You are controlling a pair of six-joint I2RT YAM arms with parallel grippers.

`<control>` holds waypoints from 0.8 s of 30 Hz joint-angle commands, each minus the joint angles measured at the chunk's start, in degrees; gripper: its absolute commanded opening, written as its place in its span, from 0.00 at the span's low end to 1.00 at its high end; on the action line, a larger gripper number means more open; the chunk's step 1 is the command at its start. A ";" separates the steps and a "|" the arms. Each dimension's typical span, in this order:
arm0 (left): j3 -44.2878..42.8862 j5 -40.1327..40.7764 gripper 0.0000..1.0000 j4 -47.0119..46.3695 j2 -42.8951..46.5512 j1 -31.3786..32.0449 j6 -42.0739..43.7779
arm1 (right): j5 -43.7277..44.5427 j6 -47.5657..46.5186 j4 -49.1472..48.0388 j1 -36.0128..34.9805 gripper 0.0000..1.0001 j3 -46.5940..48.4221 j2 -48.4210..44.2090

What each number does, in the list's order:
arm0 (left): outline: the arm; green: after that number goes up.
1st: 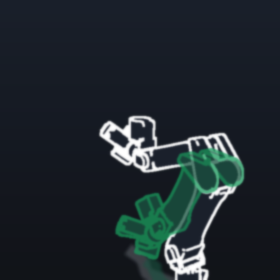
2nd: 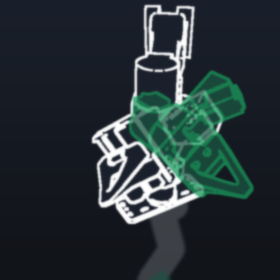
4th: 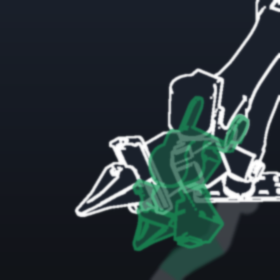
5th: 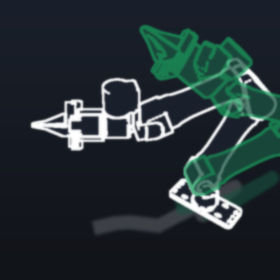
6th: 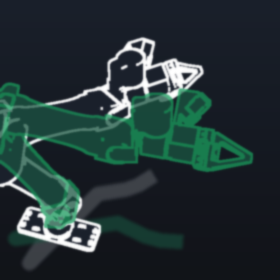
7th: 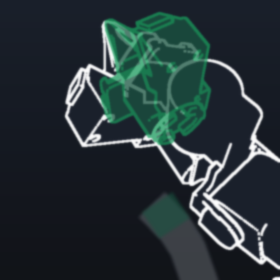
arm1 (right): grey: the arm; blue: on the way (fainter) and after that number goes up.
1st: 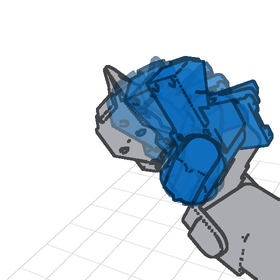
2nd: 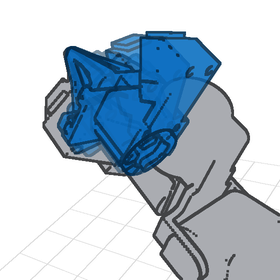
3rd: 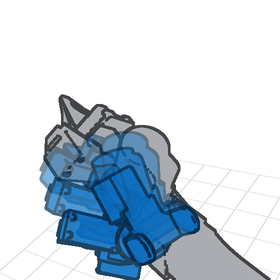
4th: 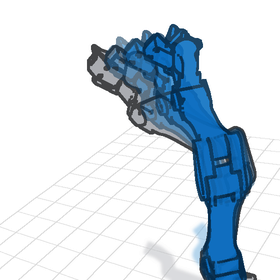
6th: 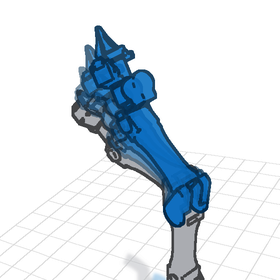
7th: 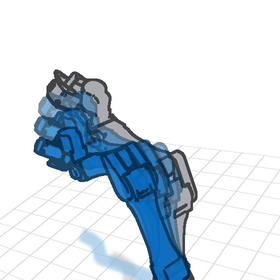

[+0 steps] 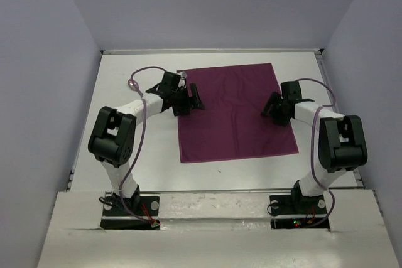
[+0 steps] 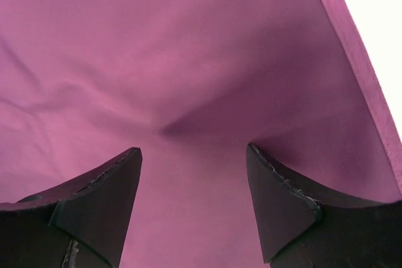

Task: Fold the napkin, place the utensils inside, and roll it up
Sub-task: Flatten out the napkin at the center of the board.

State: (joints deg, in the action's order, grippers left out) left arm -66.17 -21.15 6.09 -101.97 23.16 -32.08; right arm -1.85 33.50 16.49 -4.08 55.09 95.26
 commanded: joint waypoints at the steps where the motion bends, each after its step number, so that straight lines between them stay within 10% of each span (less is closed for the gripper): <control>1: 0.86 -1.35 0.88 -2.66 1.08 0.13 0.08 | 1.41 2.71 -4.36 0.38 0.73 -5.59 -3.41; 11: 9.56 -2.94 0.88 -1.96 4.58 0.22 1.23 | -0.70 6.05 -4.63 -0.67 0.74 -22.82 -15.00; 24: 8.61 2.07 0.88 4.98 13.29 0.92 2.28 | 3.32 3.68 1.96 -0.67 0.82 -16.08 -21.08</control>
State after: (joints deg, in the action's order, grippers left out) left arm -54.59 -21.56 7.92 -93.19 23.92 -31.59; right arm -1.87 38.98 13.32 -4.21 34.35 75.09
